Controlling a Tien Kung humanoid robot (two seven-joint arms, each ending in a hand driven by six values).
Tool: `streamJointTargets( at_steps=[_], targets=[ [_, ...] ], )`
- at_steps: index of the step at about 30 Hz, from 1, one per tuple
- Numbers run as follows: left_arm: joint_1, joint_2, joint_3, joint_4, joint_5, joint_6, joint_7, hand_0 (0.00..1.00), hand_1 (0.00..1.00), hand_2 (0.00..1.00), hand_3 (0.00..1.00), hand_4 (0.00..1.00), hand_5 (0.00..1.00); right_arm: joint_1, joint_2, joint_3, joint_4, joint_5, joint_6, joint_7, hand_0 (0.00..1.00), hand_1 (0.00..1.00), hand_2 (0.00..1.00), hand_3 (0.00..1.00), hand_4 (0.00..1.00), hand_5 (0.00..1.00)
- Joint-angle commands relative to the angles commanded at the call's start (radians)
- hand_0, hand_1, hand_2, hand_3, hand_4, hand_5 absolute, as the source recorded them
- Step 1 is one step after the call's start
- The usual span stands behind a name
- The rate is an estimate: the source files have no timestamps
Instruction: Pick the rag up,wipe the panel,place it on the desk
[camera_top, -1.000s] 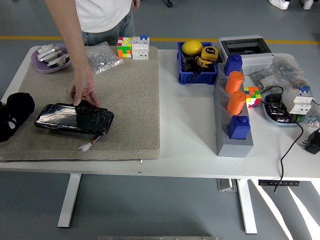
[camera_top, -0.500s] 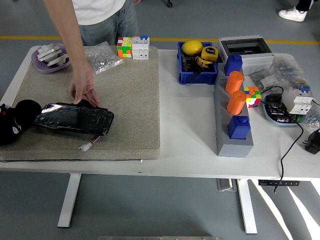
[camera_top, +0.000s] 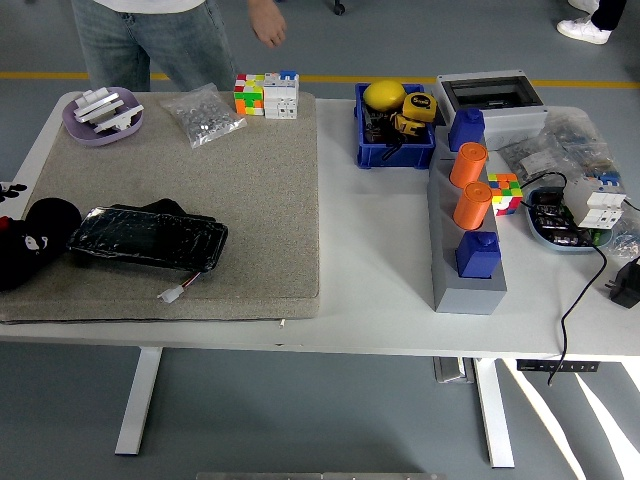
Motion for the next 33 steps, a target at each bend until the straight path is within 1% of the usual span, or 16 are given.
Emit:
streamJointTargets(
  at_steps=[2,3,4,8,9,12,14,15,16,19,21,22,27,33],
  targets=[
    [0.009,-0.001,-0.012,-0.022,-0.012,-0.003,-0.006,0.780,0.845,0.836,0.831,0.998,0.338,0.000,0.000,0.001,0.000,0.000,0.000,0.000,0.729,0.643,0.677,0.635,0.998,0.528],
    [0.016,-0.002,-0.020,-0.042,-0.029,-0.002,-0.014,0.761,0.833,0.819,0.817,0.998,0.369,-0.001,0.001,0.001,0.000,0.000,0.000,-0.001,0.729,0.643,0.677,0.635,0.998,0.527],
    [0.020,-0.003,-0.025,-0.053,-0.041,0.000,-0.019,0.761,0.833,0.819,0.817,0.998,0.369,-0.001,0.001,0.001,0.000,0.000,0.000,-0.001,0.729,0.643,0.677,0.635,0.998,0.527],
    [0.042,-0.018,-0.053,-0.100,-0.138,0.023,-0.058,0.761,0.833,0.819,0.817,0.998,0.369,-0.004,0.002,0.004,0.000,-0.002,0.000,-0.002,0.729,0.643,0.677,0.635,0.998,0.527],
    [0.045,-0.023,-0.057,-0.105,-0.159,0.027,-0.067,0.718,0.776,0.769,0.662,0.874,0.332,-0.004,0.002,0.005,0.000,-0.003,0.000,-0.002,0.730,0.643,0.677,0.635,0.998,0.525],
    [0.054,-0.042,-0.066,-0.111,-0.247,0.034,-0.106,0.718,0.776,0.769,0.662,0.874,0.332,-0.005,0.003,0.007,0.000,-0.006,0.000,-0.002,0.730,0.643,0.677,0.635,0.998,0.525],
    [0.059,-0.063,-0.072,-0.107,-0.321,0.029,-0.132,0.718,0.776,0.769,0.662,0.874,0.332,-0.006,0.005,0.009,0.000,-0.007,-0.001,-0.003,0.730,0.643,0.677,0.635,0.998,0.525],
    [0.061,-0.072,-0.074,-0.105,-0.355,0.026,-0.141,0.693,0.756,0.744,0.617,0.809,0.304,-0.007,0.005,0.009,0.000,-0.008,-0.001,-0.003,0.730,0.643,0.676,0.634,0.998,0.524],
    [0.063,-0.078,-0.076,-0.104,-0.376,0.024,-0.145,0.693,0.756,0.744,0.617,0.809,0.304,-0.007,0.006,0.009,0.000,-0.008,-0.001,-0.004,0.730,0.643,0.676,0.634,0.998,0.524],
    [0.072,-0.113,-0.100,-0.118,-0.410,0.033,-0.145,0.693,0.756,0.744,0.617,0.809,0.304,-0.010,0.007,0.001,0.000,-0.005,-0.001,-0.004,0.730,0.643,0.676,0.634,0.998,0.524],
    [0.077,-0.125,-0.104,-0.132,-0.429,0.035,-0.147,0.693,0.756,0.744,0.617,0.809,0.304,-0.013,0.008,-0.004,0.000,0.000,-0.001,-0.005,0.730,0.643,0.676,0.634,0.998,0.524],
    [0.079,-0.128,-0.103,-0.137,-0.434,0.035,-0.148,0.699,0.741,0.727,0.612,0.814,0.291,-0.014,0.008,-0.008,0.000,0.003,-0.001,-0.006,0.729,0.643,0.677,0.633,0.998,0.524],
    [0.092,-0.129,-0.102,-0.158,-0.439,0.028,-0.146,0.699,0.741,0.727,0.612,0.814,0.291,-0.018,0.007,-0.014,0.000,0.011,-0.003,-0.010,0.729,0.643,0.677,0.633,0.998,0.524],
    [0.102,-0.109,-0.096,-0.164,-0.413,0.016,-0.137,0.700,0.736,0.726,0.616,0.824,0.291,-0.025,0.006,-0.021,0.000,0.022,-0.003,-0.011,0.729,0.643,0.677,0.634,0.998,0.524]
  ],
)
